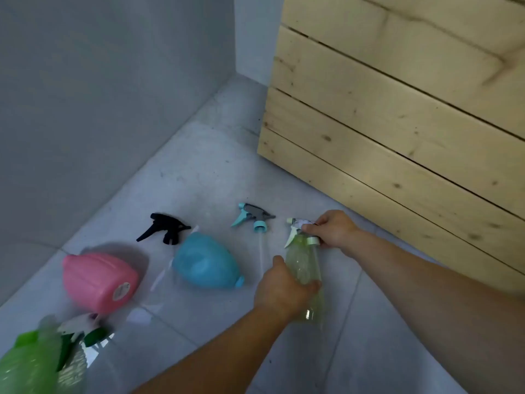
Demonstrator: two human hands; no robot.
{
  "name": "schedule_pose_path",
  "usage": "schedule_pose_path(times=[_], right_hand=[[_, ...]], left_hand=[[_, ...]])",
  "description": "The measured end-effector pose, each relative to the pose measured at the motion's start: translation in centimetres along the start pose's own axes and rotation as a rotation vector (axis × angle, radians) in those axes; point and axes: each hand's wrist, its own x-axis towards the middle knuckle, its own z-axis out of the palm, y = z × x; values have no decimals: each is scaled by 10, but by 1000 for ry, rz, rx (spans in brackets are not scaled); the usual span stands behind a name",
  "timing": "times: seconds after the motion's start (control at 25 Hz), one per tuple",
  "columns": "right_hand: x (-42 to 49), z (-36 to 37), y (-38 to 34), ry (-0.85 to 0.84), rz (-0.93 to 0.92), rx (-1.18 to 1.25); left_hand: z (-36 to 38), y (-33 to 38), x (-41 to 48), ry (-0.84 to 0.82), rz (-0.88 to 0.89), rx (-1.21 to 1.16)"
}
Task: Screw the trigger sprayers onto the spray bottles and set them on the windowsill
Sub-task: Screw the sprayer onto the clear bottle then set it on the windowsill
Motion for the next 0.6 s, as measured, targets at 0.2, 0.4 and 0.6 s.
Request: schedule_pose_path(times=[0.2, 0.4, 0.6], right_hand=[[-32, -33, -38, 9, -33, 192], [-105, -79, -124, 48, -233, 195], [-225, -109, -207, 54, -517, 292]], left_hand=[[-27, 6, -20, -65, 96, -159], [-102, 28, -80, -31, 252, -212], [-200, 41, -176, 66, 411, -121]])
